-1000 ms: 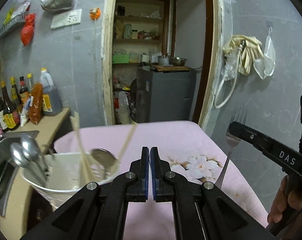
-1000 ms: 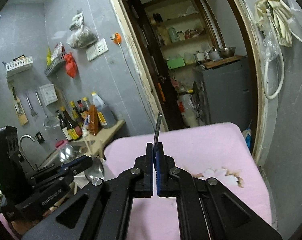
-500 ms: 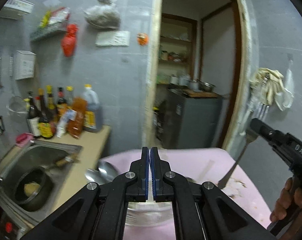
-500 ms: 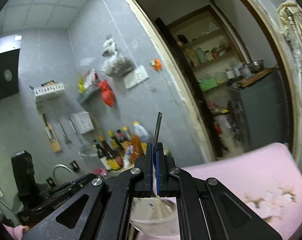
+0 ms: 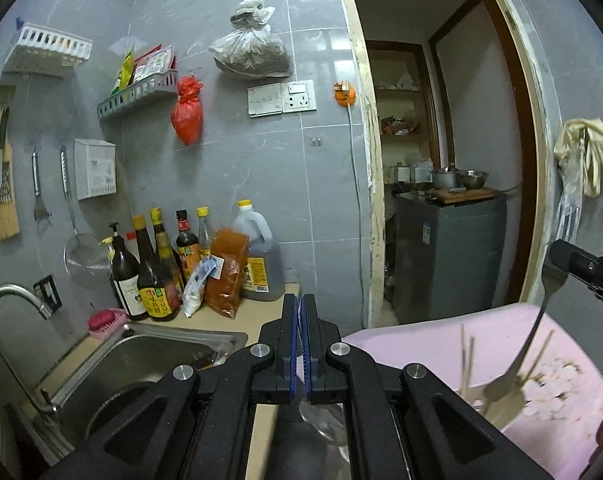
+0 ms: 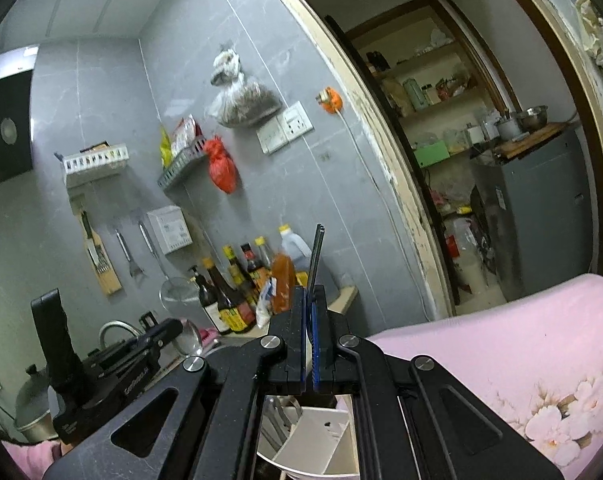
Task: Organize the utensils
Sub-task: 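Lift the spoon and fork and carry both over the white basket, then open the left tool to drop the spoon while the right tool releases the fork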
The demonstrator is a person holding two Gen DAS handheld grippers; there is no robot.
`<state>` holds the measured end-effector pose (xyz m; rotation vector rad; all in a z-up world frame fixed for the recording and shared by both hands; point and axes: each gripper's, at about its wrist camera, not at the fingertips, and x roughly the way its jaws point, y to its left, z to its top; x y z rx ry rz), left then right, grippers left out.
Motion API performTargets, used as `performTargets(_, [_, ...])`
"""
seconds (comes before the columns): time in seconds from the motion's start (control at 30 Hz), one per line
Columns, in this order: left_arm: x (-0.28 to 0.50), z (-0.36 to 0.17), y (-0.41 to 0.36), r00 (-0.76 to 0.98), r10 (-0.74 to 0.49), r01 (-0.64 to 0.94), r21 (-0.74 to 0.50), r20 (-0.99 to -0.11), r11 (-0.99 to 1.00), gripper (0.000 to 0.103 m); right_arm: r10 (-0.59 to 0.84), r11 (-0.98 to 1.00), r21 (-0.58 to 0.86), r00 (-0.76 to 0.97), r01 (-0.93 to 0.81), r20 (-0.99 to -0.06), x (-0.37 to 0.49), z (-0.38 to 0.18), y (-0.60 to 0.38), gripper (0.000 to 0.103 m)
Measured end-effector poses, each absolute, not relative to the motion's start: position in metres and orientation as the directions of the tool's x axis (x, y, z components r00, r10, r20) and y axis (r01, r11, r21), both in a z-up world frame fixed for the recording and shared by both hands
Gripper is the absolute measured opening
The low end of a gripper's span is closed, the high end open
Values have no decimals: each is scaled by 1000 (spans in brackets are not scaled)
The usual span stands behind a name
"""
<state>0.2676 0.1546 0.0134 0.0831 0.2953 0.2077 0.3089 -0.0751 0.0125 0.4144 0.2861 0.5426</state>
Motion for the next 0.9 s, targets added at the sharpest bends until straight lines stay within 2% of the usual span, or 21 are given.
performTargets(0.23, [281,-7,150,934,237,-192,184,-269,964,3,549,785,455,813,-421,-194,320,-9,-65,2])
performTargets(0.37, [281,-17,146,941,253,-208,201,-227,957,3,555,786,451,803,-422,-215,326,-21,-60,2])
performTargets(0.6, [273,-38,136,953,222,-175,223,-204,959,3,556,788,465,791,-403,-255,329,-37,-56,2])
performTargets(0.9, [272,-50,125,957,243,-181,329,-159,927,3,558,789,465,783,-400,-273,330,-46,-51,2])
